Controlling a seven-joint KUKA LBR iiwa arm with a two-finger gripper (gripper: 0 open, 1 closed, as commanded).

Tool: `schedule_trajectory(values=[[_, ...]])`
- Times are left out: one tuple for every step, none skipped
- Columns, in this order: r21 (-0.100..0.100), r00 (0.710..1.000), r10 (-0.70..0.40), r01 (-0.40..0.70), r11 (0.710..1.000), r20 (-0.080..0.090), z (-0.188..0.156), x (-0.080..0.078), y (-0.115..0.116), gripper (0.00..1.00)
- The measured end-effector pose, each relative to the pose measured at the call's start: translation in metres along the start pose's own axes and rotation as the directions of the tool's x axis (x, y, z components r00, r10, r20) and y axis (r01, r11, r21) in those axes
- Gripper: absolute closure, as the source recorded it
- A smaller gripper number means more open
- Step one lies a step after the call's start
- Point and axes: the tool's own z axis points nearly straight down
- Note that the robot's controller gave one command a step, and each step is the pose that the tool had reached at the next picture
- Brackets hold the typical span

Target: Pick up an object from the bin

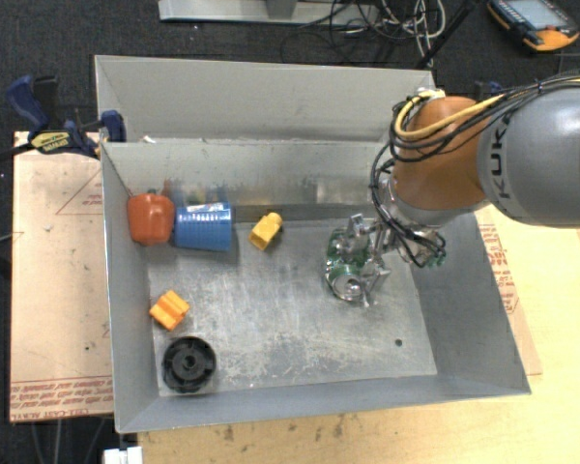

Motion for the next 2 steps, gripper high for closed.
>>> schedule_trajectory(values=[[0.0, 1.0, 0.0, 0.0, 1.0, 0.0, 0.0, 0.0, 0.0, 1.0], [0.0, 1.0, 0.0, 0.0, 1.0, 0.0, 0.0, 0.0, 0.0, 1.0]])
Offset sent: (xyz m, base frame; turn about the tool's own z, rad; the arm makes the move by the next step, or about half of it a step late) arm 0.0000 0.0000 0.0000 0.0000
